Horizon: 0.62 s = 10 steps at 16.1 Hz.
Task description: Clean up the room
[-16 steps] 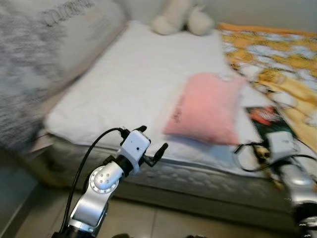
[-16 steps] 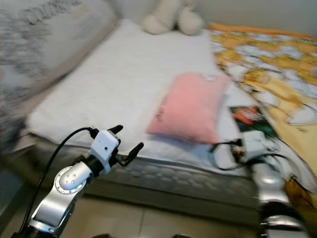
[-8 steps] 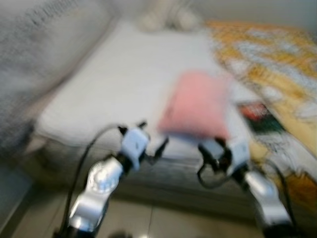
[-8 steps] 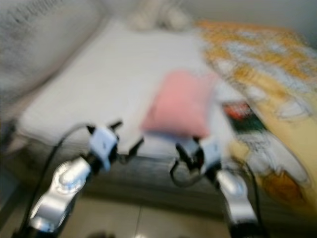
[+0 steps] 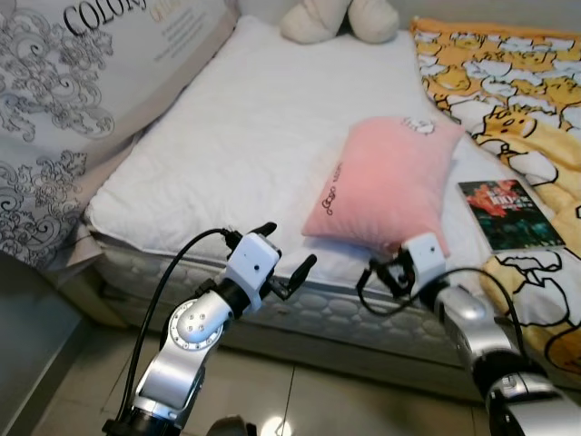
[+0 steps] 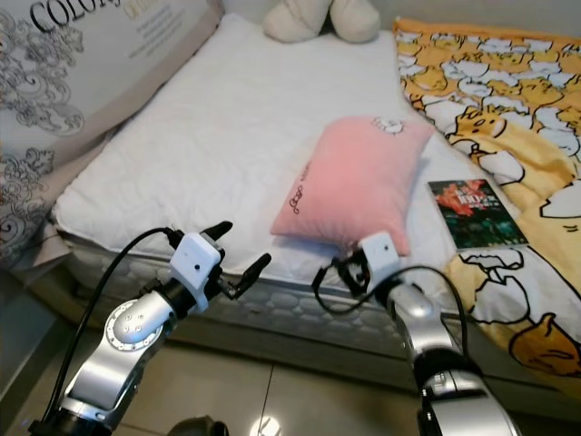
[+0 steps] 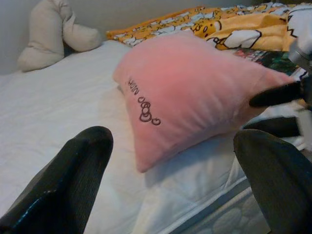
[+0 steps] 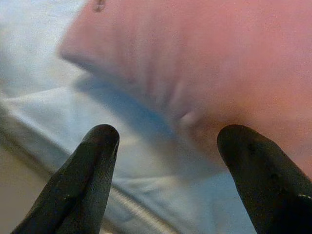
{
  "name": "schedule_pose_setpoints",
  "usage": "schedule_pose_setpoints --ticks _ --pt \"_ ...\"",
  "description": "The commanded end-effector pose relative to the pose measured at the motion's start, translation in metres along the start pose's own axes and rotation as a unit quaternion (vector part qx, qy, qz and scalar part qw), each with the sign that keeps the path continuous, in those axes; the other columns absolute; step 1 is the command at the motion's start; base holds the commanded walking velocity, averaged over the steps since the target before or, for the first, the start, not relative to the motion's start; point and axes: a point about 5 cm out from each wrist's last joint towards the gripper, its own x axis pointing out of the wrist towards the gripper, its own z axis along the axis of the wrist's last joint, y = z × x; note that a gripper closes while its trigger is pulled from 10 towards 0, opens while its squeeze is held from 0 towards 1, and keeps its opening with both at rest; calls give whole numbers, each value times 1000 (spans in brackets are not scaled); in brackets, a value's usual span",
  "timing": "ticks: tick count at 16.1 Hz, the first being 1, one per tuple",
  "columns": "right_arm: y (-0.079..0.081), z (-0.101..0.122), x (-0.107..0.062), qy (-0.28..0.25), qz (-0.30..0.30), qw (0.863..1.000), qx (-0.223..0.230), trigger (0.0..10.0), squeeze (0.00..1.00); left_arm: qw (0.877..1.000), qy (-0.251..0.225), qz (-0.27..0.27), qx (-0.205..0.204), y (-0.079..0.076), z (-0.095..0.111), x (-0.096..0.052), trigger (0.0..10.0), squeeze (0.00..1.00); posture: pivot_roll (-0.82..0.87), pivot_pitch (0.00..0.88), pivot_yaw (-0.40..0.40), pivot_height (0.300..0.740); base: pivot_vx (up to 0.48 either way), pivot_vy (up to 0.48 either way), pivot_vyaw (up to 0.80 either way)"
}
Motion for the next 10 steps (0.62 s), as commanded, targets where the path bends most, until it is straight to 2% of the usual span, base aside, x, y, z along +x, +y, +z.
schedule_pose_setpoints --ticks 1,5,8,10 --pt "-17 10 -1 -12 -46 999 -24 10000 0 1000 3 6 4 2 -2 -3 10000 0 102 0 19 740 0 0 0" --pt "-57 16 -14 -12 -143 989 -44 10000 0 1000 3 7 2 0 -2 -3 10000 0 91 0 22 740 0 0 0" --pt "-92 12 -36 12 -213 975 -56 10000 0 1000 3 0 1 -1 -2 -2 10000 0 82 0 27 740 0 0 0" --pt "-92 5 -40 19 -204 976 -68 10000 0 1000 3 -2 1 -1 -2 -1 10000 0 74 0 31 740 0 0 0"
